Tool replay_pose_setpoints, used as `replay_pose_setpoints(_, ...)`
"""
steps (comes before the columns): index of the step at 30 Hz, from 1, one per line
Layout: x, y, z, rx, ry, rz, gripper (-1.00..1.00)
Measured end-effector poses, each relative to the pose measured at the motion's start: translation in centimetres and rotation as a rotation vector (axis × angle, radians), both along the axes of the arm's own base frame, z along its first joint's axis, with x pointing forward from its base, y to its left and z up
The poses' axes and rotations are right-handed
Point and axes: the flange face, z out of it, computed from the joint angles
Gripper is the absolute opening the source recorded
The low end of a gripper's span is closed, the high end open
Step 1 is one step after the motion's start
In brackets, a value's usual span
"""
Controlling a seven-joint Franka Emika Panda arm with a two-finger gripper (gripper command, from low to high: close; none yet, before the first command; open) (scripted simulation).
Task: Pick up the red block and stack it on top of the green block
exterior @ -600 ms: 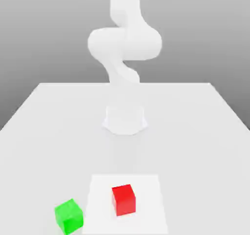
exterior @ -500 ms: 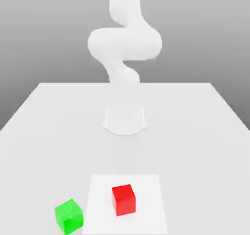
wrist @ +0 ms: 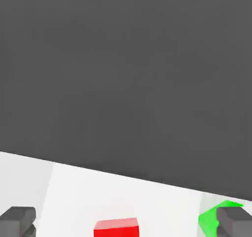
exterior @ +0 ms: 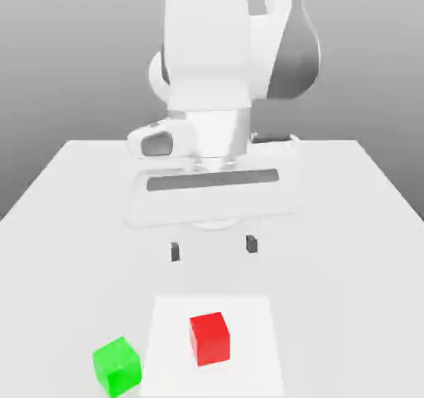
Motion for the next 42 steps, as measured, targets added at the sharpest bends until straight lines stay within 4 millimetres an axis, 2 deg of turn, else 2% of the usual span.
replay_pose_setpoints(3, -2.0, -0.2, -5.8, -0.017, 0.095, 0.033, 0.00)
replay_pose_setpoints(9, -2.6, -0.2, -13.1, -0.023, 0.125, 0.044, 0.00)
replay_pose_setpoints(10, -2.7, -0.2, -13.8, -0.022, 0.126, 0.044, -1.00)
replay_pose_setpoints(17, -2.7, -0.2, -13.7, -0.022, 0.127, 0.045, -1.00)
replay_pose_setpoints(23, -2.6, -0.4, -8.1, -0.022, 0.127, 0.056, -1.00)
replay_pose_setpoints(26, -2.3, -1.4, -7.3, -0.027, 0.128, 0.130, -1.00)
replay_pose_setpoints(42, -0.1, -7.9, -5.7, -0.053, 0.124, 0.630, -1.00)
